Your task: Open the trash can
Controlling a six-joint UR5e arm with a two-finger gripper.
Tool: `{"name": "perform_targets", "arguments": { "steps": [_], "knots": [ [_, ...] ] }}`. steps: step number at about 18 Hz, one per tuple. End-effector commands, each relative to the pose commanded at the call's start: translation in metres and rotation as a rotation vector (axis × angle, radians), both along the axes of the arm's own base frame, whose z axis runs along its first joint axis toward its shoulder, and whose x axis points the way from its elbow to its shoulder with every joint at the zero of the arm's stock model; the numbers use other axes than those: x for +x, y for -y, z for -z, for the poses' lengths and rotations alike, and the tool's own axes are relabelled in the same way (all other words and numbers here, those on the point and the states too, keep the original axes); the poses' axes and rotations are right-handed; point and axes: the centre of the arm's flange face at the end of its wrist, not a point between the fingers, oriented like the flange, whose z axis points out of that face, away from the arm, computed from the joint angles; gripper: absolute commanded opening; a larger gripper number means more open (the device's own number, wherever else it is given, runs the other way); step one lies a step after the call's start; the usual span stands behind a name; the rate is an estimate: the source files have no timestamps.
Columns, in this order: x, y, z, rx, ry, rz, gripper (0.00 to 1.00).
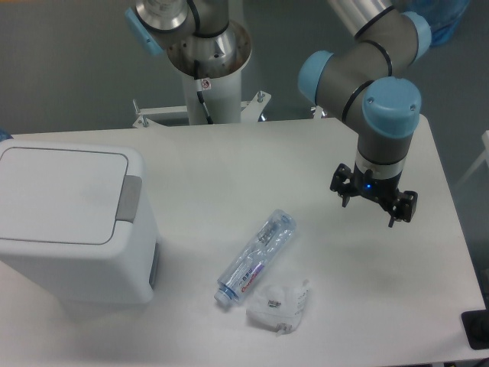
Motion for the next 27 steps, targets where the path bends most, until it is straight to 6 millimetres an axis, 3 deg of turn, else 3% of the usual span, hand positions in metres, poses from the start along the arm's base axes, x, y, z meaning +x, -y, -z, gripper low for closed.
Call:
{"name": "perform_targets", "arguments": {
  "steps": [10, 14, 20, 23, 27],
  "knots": [
    [0.007, -0.010, -0.002, 0.038, 0.017, -0.005, 1.00],
    [0.014, -0.018, -0.005, 0.107, 0.049, -0.095, 1.00],
    [0.046, -0.065, -0.021, 0.295, 0.176, -0.366, 1.00],
    [0.067, -0.086, -0.035, 0.382, 0.223, -0.406, 1.00],
    [0.100, -0.100, -0.070, 0.482, 0.299, -0.450, 1.00]
  ]
}}
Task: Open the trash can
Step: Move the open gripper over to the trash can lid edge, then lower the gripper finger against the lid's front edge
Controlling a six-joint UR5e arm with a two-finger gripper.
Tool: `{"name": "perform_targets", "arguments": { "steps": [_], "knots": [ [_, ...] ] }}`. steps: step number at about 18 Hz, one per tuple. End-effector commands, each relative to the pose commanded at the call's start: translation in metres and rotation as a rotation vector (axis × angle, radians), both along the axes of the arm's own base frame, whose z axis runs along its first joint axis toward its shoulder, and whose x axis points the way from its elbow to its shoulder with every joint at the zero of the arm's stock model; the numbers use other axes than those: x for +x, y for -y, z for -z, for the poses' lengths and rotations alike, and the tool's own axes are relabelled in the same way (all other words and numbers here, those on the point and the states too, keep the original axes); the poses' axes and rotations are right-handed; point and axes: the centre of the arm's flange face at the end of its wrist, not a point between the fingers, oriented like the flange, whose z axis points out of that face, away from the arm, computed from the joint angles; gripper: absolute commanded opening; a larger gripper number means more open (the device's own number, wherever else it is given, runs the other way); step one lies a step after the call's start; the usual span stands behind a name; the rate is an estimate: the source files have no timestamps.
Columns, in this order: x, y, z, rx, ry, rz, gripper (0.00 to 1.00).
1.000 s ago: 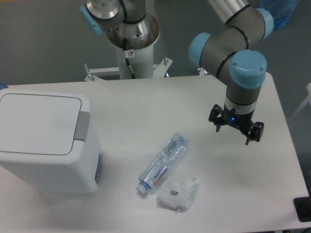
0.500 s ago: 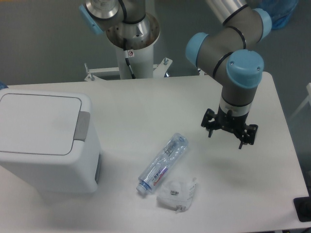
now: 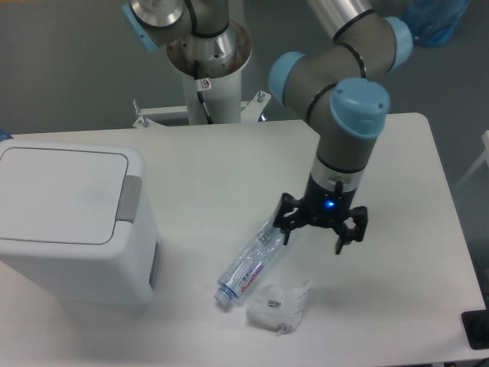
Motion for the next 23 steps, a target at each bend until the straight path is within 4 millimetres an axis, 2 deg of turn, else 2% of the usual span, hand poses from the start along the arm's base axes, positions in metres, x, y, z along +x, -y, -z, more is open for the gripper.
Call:
{"name": "perform_targets", "arguments": {
  "steps": [2, 7, 12, 14, 17, 23],
  "knots": [
    [0.019, 0.001, -0.026, 0.054, 0.016, -0.018, 1.00],
    [0.061, 0.023, -0.068, 0.110, 0.005, -0.038, 1.00],
    [0.117, 0.003, -0.102, 0.175, -0.057, 0.061, 1.00],
    [0.134, -0.003, -0.086, 0.229, -0.008, 0.106, 1.00],
    [0.151, 0.006, -0.078, 0.262, -0.018, 0.121, 1.00],
    [0.154, 0.008, -0.081, 0.265, -0.025, 0.122, 1.00]
  ]
}}
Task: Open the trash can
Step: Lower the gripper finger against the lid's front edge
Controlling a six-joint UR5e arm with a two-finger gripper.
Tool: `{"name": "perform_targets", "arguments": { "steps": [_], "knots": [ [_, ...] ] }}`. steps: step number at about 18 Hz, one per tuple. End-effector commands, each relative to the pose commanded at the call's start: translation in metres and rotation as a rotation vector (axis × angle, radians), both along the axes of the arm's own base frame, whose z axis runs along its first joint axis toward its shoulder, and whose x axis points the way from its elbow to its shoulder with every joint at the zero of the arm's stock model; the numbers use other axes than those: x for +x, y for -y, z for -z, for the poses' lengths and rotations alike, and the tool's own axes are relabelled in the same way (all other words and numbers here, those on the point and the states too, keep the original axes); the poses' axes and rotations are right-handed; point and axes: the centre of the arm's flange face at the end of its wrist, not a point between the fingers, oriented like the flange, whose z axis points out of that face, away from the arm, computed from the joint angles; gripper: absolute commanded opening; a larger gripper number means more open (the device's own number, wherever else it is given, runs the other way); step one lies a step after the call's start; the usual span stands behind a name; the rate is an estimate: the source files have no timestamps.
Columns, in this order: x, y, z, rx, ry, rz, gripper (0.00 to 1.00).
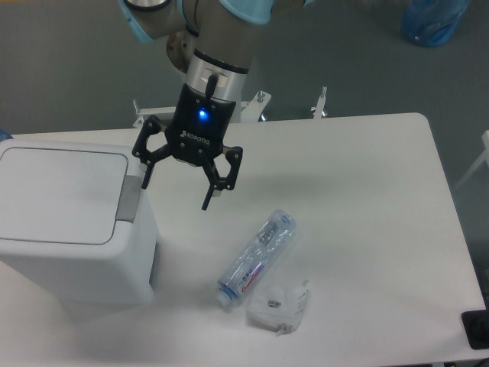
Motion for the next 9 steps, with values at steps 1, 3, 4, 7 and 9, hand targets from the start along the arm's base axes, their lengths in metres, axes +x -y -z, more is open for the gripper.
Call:
{"name": "perform_targets", "arguments": {
  "steps": [1, 3, 4, 7, 9],
  "knots": [
    [0.000, -0.001, 0.000, 0.000, -0.001, 0.003, 1.00],
    [-0.002, -0.005, -0.001, 0.001, -0.005, 0.006, 1.00],
    [-0.004, -0.007, 0.003, -0.003, -0.001, 0.008, 1.00],
    [-0.006, -0.011, 0.008, -0.009, 0.004, 0.011, 1.00],
    [-0.004, -0.013, 0.008, -0.009, 0.005, 0.016, 1.00]
  ]
}}
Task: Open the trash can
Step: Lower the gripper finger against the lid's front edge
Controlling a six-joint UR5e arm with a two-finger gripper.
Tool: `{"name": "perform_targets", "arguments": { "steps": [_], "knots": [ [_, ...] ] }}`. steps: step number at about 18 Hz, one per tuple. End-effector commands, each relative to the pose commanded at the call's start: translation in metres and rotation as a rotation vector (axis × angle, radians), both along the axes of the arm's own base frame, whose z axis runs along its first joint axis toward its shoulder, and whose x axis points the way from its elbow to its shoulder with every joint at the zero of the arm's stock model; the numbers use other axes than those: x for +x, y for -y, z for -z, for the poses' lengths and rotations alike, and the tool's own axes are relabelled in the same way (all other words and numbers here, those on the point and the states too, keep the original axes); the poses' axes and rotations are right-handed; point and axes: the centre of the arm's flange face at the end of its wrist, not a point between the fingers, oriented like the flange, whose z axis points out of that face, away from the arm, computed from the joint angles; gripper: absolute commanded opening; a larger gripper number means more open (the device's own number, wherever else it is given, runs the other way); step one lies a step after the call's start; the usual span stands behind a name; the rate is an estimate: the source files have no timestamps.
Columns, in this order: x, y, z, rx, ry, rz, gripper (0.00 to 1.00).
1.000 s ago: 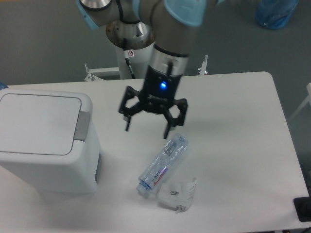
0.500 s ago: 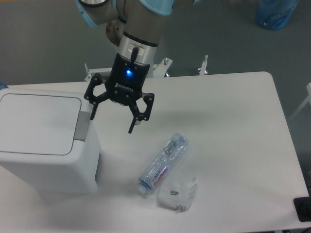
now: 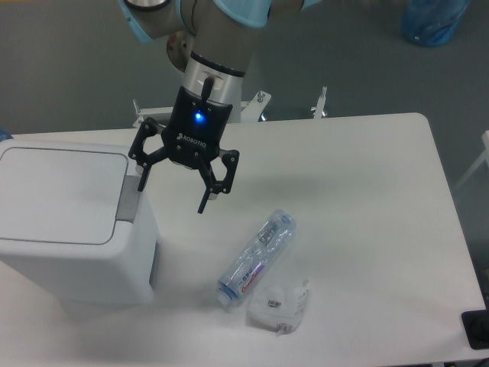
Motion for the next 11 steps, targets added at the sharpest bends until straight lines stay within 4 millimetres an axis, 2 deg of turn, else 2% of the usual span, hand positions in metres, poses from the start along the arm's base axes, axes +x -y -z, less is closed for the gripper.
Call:
{"name": "perform_targets", "arguments": {
  "steps": [11],
  "knots": [
    [0.0016, -0.0076, 0.0067, -0.001, 0.001, 0.012, 1.00]
  ]
}}
